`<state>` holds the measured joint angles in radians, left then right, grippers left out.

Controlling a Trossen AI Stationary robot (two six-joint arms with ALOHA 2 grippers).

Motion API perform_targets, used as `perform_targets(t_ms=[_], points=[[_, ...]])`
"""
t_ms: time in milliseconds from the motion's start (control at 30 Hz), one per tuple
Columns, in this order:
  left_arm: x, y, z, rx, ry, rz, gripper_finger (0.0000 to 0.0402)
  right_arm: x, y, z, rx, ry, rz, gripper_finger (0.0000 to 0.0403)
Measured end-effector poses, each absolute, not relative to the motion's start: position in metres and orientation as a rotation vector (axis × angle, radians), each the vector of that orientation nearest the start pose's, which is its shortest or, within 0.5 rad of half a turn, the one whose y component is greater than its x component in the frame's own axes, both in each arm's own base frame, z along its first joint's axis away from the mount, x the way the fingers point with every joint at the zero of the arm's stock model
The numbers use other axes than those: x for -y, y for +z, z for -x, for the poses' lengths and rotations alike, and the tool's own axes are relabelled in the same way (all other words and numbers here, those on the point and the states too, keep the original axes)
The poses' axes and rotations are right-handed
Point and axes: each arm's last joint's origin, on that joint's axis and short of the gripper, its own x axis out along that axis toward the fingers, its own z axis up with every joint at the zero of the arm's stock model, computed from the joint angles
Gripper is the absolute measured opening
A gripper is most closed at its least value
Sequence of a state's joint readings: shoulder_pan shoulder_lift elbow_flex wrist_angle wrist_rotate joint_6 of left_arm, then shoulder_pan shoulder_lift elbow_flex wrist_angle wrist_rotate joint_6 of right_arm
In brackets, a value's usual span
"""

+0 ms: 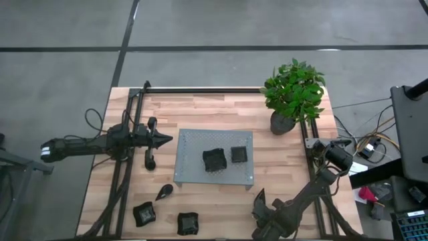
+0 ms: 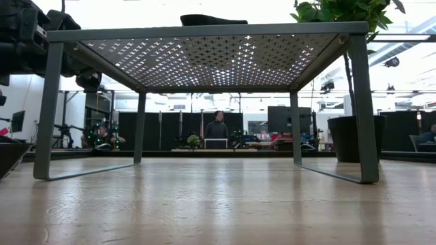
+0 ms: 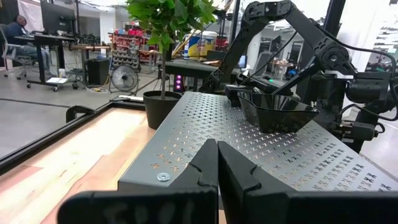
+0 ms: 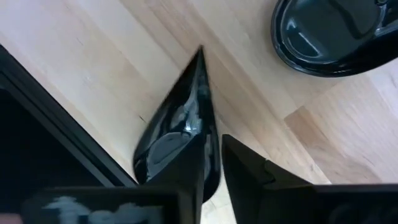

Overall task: Pick & Place Mini shaped plates
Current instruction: Put the bottom left black drop-shaped plate on the shelf

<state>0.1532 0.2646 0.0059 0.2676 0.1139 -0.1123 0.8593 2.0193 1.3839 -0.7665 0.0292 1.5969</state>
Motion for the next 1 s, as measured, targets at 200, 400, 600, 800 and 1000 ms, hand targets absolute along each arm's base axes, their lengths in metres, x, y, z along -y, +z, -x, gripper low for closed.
perform_targets(t_ms=[200,400,600,800,1000], points=[[-0.014,0.169,-0.113,0.011,0.039,0.111,0.0,-0.29,0.149,-0.251,-1.405,-0.448,-0.692,0.001],[-0.014,0.169,-0.113,0.011,0.039,0.111,0.0,-0.286,0.159,-0.255,-1.405,-0.441,-0.686,0.0008],[-0.014,0.169,-0.113,0.012,0.039,0.111,0.0,-0.27,0.189,-0.265,-1.423,-0.438,-0.61,0.0008],[-0.014,0.169,-0.113,0.011,0.039,0.111,0.0,-0.244,0.227,-0.284,-1.448,-0.392,-0.498,0.0008],[-0.014,0.169,-0.113,0.009,0.038,0.111,0.0,-0.216,0.253,-0.311,-1.434,-0.285,-0.399,0.0008]])
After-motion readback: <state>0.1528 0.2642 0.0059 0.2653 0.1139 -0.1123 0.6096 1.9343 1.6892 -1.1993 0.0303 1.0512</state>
